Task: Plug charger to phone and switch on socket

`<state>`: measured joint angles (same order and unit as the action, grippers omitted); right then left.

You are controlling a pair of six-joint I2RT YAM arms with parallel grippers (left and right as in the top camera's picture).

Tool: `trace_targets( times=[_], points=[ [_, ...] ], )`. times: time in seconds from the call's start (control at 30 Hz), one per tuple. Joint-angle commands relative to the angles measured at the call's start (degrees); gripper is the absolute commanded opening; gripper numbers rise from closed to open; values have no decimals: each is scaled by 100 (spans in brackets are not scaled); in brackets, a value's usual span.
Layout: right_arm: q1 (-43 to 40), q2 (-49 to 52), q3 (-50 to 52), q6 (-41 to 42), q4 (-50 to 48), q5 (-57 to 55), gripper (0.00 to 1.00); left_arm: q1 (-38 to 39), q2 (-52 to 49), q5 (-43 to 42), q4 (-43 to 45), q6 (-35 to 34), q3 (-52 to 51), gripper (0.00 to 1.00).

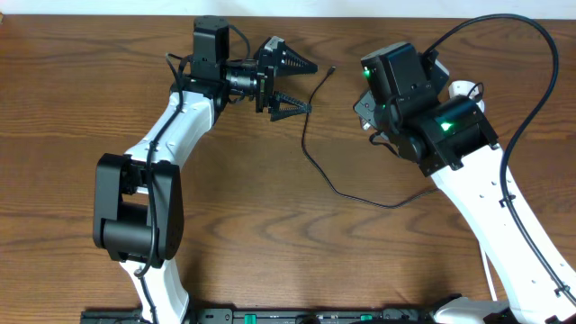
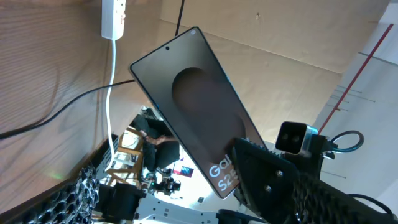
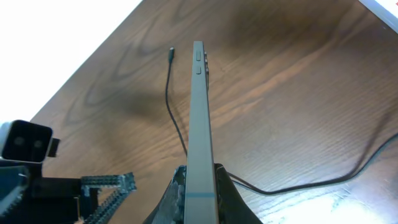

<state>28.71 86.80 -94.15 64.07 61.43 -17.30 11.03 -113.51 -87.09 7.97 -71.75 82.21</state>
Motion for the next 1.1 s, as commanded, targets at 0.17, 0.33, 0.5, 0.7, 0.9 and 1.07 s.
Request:
trace_targets(
  times=[0.17,0.33,0.5,0.7,0.9,1.07],
  points=[
    [-55,-144,-153,63,-90,-116,1,-24,136,-31,31,120,52,98],
    [-55,-144,-153,61,-122,-118,1,-24,136,-31,28,120,52,98],
    [-55,-142,-153,63,-127,-118,1,-24,136,-31,31,120,52,98],
    [-55,-140,-153,66,-133,-118,2,-24,136,-31,31,120,52,98],
    [-55,-140,-153,63,-136,-116,1,-24,136,-31,28,120,52,98],
    [-55,-140,-153,63,-125,-118,1,-24,136,-31,28,120,52,98]
  ],
)
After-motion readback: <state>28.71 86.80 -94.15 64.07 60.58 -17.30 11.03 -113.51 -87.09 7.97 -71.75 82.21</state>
